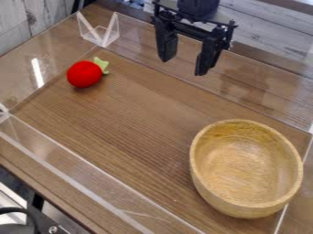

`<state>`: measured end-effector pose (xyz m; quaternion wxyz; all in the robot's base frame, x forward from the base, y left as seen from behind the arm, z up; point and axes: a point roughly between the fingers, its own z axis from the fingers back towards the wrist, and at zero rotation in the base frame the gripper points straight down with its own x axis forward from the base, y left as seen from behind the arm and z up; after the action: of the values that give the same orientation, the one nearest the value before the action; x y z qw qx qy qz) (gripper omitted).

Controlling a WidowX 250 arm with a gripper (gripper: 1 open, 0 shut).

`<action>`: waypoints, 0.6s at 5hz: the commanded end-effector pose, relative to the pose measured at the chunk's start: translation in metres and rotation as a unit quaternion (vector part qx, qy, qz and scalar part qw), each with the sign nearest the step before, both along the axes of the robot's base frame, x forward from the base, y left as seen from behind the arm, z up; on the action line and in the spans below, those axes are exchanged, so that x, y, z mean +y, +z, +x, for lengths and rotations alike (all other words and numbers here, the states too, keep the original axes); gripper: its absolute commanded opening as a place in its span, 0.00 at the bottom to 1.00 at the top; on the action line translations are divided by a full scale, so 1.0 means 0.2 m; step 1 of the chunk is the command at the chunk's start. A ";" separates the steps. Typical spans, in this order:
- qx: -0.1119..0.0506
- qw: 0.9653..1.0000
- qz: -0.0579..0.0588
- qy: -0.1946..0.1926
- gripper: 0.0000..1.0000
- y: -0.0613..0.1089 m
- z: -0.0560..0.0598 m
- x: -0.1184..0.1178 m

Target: Move the red object to the right side of the table

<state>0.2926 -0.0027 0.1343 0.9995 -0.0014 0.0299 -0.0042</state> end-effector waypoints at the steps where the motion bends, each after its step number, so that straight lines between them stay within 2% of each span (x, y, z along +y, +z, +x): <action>1: 0.016 1.000 0.000 -0.002 1.00 -0.06 -0.04 0.04; 2: 0.012 1.000 0.001 -0.020 1.00 -0.08 -0.08 0.23; 3: 0.002 0.998 0.002 -0.059 1.00 -0.09 -0.08 0.44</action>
<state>0.2680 0.0843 0.1032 0.9967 -0.0095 0.0561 -0.0571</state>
